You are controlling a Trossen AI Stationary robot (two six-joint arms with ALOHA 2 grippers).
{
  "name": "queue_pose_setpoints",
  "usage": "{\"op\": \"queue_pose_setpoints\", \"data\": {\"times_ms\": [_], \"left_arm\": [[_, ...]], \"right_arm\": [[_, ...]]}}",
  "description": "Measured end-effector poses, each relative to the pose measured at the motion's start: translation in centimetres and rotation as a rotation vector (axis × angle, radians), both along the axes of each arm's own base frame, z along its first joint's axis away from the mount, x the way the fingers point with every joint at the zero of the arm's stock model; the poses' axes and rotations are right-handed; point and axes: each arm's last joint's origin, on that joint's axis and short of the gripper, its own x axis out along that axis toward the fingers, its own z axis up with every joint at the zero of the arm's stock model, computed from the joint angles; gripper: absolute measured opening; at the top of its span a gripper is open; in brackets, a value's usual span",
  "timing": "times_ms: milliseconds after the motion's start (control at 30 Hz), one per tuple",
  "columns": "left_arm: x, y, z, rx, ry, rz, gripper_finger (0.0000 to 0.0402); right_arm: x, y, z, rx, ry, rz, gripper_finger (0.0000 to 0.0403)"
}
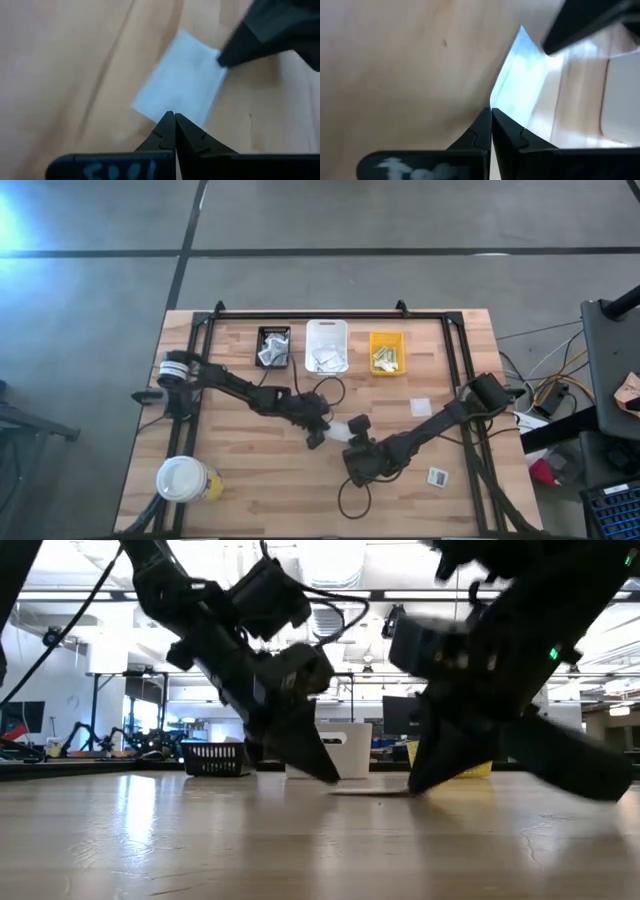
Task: Pick & Place First Aid Supplies
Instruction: Put the blue bandage into the white bin
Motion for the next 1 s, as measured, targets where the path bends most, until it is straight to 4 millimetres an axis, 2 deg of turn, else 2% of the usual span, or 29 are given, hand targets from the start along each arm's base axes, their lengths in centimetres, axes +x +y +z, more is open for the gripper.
{"op": "queue_pose_setpoints", "data": {"times_ms": [133,267,467,633,833,1000], "left_arm": [[-0.7,0.6,1.7,0.071,0.008,0.019,0.0],[-1.9,1.3,2.5,0.188,0.097,0.095,0.0],[-3.9,1.9,4.8,0.334,0.169,0.169,0.0],[-4.9,2.1,6.6,0.38,0.153,0.186,0.0],[-6.6,2.2,7.2,0.382,0.139,0.19,0.0],[-8.1,2.2,7.4,0.379,0.121,0.194,0.0]], "right_arm": [[-0.1,0.0,1.7,0.023,-0.05,-0.003,0.0008],[-0.2,-0.1,3.2,0.034,-0.093,-0.01,0.0008],[-0.7,-0.8,5.2,0.031,-0.121,-0.025,0.0008],[-0.5,-2.0,6.9,0.048,-0.178,-0.07,0.0008],[-0.4,-4.0,9.0,0.075,-0.241,-0.141,0.0008],[-0.4,-6.5,11.0,0.087,-0.3,-0.212,0.0008]]}}
